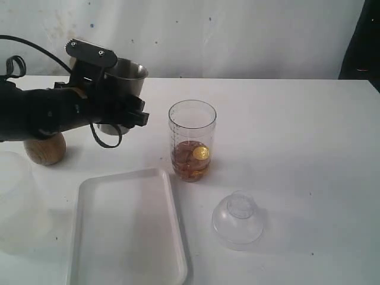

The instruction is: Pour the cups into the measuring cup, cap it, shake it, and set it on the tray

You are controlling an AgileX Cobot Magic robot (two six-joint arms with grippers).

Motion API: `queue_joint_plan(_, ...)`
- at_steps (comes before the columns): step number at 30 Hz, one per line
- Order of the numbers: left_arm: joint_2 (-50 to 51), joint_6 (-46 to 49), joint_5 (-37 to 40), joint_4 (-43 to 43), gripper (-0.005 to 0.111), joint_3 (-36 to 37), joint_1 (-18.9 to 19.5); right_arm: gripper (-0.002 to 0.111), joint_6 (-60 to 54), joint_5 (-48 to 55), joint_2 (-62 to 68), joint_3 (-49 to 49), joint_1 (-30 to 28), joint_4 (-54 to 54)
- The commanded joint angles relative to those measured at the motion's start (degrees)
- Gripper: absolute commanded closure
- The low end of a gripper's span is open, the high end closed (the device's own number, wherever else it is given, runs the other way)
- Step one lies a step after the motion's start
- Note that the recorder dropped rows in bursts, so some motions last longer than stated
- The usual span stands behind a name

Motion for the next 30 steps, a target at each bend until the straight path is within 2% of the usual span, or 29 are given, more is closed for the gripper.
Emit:
queue_joint_plan(1,-1.2,-23.8,-7.0,22.7,0.107,-0.7,0.1,0.108,0.2,0.1,-0.3,-0.2,0.1,-0.3)
queue_joint_plan(4,-1.2,-30.9,-12.8,29.1,0.107,0.3,0.1,0.108,0.2,0.1,-0.3,-0.2,0.1,-0.3)
queue_joint_plan(8,-1.2,-31.0,-19.3,29.2,0.107,2.8,0.9,0.108,0.2,0.1,-0.3,-0.2,0.1,-0.3)
queue_joint_plan(15,-1.2,-36.4,-30.7,31.4,0.107,8.1,4.7,0.108,0.2,0.0,-0.3,-0.2,0.5,-0.3)
queue_joint_plan(20,-0.2,-36.5,-32.3,32.2,0.107,8.8,4.8,0.108,0.2,0.0,-0.3,-0.2,0.7,-0.3)
queue_joint_plan(30,8.4,-36.6,-39.5,29.9,0.107,7.8,4.8,0.108,0.2,0.0,-0.3,-0.2,0.7,-0.3)
